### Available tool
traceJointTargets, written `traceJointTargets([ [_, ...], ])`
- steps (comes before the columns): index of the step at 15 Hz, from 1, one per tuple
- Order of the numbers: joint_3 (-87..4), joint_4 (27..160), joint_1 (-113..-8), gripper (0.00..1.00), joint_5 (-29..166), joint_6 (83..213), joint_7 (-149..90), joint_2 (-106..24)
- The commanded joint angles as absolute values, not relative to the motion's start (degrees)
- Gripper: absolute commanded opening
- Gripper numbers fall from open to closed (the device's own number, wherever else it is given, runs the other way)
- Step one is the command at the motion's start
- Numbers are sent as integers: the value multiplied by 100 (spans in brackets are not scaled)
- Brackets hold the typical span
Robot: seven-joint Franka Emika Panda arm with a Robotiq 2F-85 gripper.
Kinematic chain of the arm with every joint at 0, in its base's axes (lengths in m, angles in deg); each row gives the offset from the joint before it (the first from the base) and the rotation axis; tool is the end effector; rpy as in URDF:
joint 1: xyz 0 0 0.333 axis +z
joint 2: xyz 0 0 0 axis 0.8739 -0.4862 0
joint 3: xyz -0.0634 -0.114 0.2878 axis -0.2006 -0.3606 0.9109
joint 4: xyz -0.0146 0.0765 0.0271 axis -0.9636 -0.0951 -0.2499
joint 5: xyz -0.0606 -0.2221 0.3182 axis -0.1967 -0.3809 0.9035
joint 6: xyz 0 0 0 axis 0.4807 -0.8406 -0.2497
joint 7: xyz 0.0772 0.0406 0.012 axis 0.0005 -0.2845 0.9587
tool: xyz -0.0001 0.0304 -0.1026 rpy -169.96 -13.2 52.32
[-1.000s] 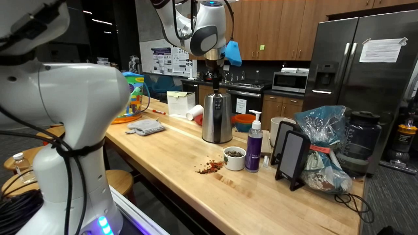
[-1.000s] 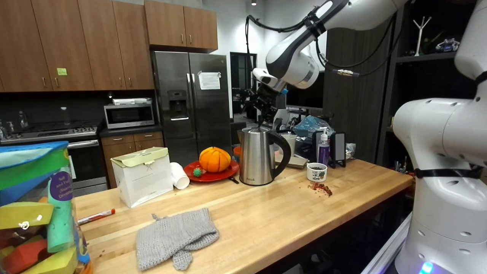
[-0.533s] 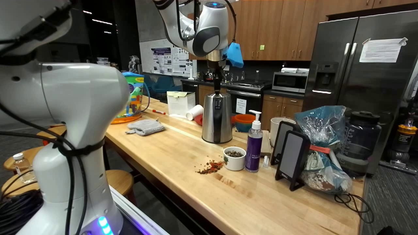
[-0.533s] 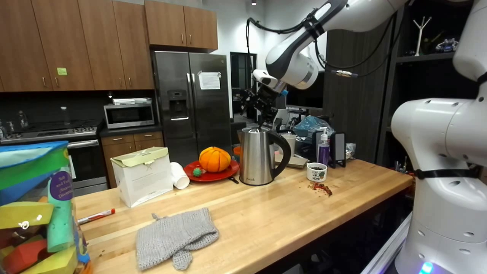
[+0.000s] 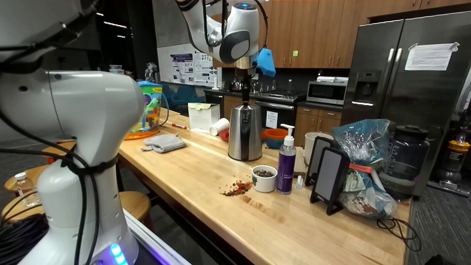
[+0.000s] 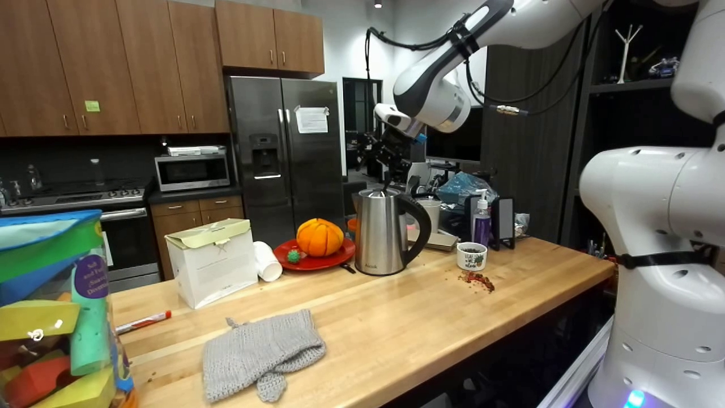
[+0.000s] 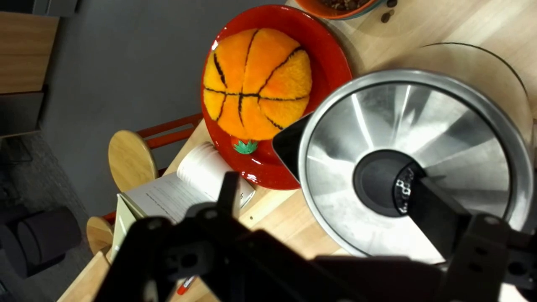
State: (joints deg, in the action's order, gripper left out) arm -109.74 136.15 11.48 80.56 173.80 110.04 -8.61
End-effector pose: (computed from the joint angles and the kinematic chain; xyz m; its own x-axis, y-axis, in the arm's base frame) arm 0.5328 -0.0258 0.4185 -0.5344 0.8439 -0.0479 0.6728 0.4590 0.5802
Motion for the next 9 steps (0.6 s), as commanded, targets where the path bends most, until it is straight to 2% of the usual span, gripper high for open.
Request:
traceJointTargets([
  [1,-11314,13446,1484,100,8178,17254,11131,-861],
  [9,-11088,13513,1314,100,7941,17355,11030,-820],
])
